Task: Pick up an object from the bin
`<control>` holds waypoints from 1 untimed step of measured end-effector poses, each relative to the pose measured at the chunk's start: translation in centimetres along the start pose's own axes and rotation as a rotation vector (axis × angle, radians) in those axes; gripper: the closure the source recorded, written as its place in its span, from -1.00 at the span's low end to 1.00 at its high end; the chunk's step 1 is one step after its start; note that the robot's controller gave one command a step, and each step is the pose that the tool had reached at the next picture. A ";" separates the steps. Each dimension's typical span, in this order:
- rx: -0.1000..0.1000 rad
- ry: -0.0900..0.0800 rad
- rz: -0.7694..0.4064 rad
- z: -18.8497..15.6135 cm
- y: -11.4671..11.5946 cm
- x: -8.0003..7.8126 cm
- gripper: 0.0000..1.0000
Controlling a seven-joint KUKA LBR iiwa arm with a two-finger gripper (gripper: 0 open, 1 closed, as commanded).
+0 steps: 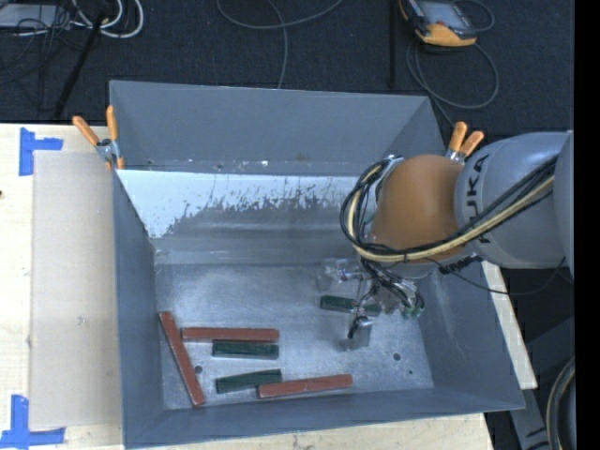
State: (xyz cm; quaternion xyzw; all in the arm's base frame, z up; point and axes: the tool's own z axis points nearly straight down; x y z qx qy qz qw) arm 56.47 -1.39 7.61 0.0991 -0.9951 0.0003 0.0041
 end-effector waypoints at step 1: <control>-0.001 -0.008 0.001 -0.3 0.1 -0.3 1.00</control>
Offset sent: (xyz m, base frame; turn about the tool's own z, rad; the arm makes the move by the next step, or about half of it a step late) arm 0.0000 0.0000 0.0000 0.0000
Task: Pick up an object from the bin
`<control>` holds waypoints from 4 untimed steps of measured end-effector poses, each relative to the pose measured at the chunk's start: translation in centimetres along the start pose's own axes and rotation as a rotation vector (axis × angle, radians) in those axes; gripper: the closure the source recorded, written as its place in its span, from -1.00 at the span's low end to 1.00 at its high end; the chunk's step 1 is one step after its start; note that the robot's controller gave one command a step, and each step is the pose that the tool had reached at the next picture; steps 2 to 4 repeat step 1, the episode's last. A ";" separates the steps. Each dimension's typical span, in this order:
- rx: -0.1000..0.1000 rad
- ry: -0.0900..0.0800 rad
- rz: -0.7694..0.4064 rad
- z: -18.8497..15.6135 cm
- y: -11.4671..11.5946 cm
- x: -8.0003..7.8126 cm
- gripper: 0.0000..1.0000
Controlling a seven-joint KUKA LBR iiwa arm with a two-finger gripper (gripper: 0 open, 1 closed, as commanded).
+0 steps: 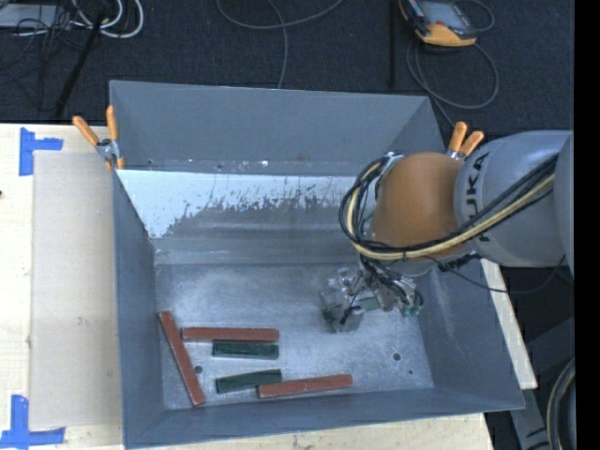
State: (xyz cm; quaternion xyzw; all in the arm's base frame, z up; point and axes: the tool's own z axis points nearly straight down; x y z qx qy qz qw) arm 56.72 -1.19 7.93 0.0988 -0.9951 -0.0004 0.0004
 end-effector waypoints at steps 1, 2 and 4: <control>0.003 -0.009 -0.218 -17.4 0.1 1.1 1.00; 0.003 -0.009 -0.218 -17.4 0.1 1.1 1.00; 0.003 -0.009 -0.218 -17.4 0.1 1.1 1.00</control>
Offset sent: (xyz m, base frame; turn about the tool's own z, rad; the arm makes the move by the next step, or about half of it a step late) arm -0.0128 -0.0022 0.1701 -0.2189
